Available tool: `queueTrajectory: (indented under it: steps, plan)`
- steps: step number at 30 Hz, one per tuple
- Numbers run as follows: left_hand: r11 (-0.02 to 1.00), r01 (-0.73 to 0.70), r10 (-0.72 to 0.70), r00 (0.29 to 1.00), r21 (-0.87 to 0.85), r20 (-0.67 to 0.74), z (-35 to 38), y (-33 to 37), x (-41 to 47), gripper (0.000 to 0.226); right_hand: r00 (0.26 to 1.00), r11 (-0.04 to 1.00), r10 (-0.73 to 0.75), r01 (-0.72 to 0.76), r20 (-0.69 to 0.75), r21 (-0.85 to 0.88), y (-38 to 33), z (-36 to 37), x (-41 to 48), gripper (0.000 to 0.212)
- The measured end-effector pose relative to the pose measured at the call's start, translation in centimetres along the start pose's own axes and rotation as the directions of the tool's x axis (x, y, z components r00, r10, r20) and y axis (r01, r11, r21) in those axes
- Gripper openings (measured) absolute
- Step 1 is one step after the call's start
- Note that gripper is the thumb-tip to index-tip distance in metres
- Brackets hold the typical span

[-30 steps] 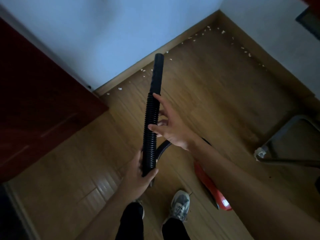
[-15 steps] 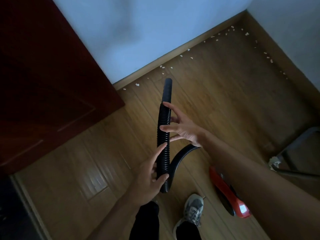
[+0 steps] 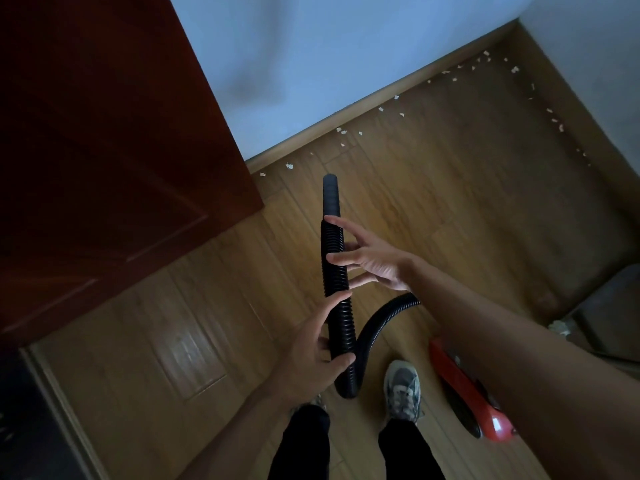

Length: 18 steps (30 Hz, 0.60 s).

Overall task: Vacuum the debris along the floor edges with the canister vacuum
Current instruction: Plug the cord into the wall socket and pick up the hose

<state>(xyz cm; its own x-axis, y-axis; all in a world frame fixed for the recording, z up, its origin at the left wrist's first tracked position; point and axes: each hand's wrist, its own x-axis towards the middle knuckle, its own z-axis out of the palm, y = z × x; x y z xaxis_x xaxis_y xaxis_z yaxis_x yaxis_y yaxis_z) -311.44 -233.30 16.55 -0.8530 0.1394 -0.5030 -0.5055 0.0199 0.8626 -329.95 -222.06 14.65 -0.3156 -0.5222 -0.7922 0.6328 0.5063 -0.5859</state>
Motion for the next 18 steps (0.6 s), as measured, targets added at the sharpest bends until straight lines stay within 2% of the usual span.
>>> queueTrajectory:
  steps: [8,18]
  plan:
    - [0.998,0.045,-0.043,0.998,0.04,-0.044,0.5,-0.5,2.1,0.077,1.0,0.998,0.025,-0.025,-0.008,0.052,0.6,-1.8,1.1,0.079]
    - [0.994,0.1,-0.096,0.99,0.037,-0.105,3.2,-0.7,4.8,0.072,0.992,0.998,0.044,-0.05,0.116,0.049,2.3,-5.0,2.8,0.078]
